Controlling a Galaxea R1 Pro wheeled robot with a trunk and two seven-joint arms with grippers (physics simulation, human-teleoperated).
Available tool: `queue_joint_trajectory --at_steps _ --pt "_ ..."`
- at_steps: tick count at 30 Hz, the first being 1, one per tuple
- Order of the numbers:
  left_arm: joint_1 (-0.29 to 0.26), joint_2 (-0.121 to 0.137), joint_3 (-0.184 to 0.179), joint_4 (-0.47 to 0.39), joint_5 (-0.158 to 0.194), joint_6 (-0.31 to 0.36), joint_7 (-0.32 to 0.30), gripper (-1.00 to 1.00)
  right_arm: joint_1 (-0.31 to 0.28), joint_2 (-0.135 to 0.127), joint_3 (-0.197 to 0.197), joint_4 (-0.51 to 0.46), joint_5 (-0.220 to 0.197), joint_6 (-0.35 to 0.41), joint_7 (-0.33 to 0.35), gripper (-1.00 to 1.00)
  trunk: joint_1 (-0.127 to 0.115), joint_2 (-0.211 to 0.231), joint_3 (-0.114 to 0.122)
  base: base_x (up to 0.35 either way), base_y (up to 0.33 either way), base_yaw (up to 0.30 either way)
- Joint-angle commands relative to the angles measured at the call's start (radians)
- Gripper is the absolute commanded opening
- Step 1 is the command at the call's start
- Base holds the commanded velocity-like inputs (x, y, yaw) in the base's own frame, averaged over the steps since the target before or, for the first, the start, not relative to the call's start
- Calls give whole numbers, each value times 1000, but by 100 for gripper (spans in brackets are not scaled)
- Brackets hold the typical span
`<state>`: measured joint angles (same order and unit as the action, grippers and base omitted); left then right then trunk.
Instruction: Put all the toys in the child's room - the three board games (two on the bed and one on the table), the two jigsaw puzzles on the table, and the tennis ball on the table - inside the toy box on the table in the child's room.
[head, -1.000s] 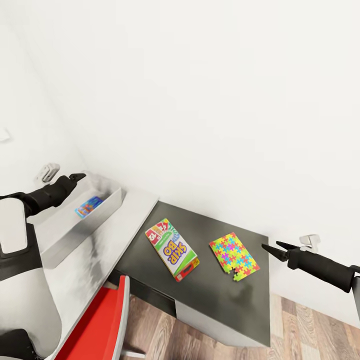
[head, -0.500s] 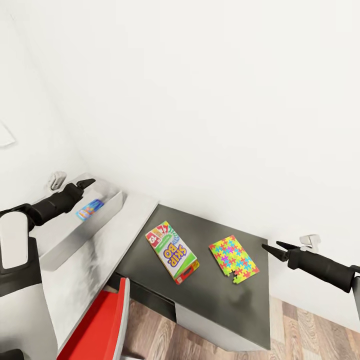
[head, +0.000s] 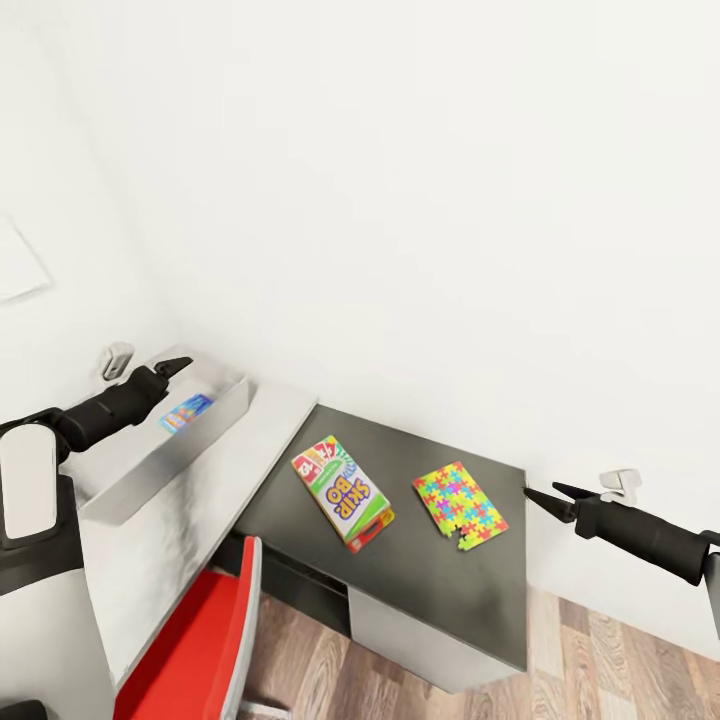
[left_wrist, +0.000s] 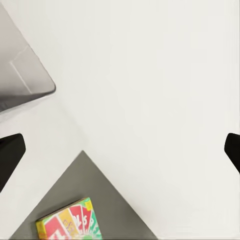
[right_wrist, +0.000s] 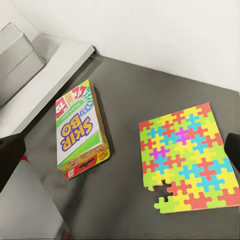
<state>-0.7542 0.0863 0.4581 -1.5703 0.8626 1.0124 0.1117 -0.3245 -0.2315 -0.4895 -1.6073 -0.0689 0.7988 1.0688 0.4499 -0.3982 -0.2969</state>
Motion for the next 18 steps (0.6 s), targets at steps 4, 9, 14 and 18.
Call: queue_joint_trajectory --at_steps 4,9,14,18 --pt "-1 0 0 -3 10 5 9 100 -1 0 0 0 -5 8 0 100 0 -2 5 -271 -14 0" --pt "-1 0 -1 -5 10 5 9 100 -1 0 0 0 -5 8 0 100 0 -2 13 -297 -7 0" --pt "-1 0 0 -7 10 5 8 100 -1 0 0 0 -5 8 0 100 0 -2 21 -312 -3 0" --pt "-1 0 2 -8 10 5 8 100 -1 0 0 0 -5 8 0 100 0 -2 28 -261 -2 0"
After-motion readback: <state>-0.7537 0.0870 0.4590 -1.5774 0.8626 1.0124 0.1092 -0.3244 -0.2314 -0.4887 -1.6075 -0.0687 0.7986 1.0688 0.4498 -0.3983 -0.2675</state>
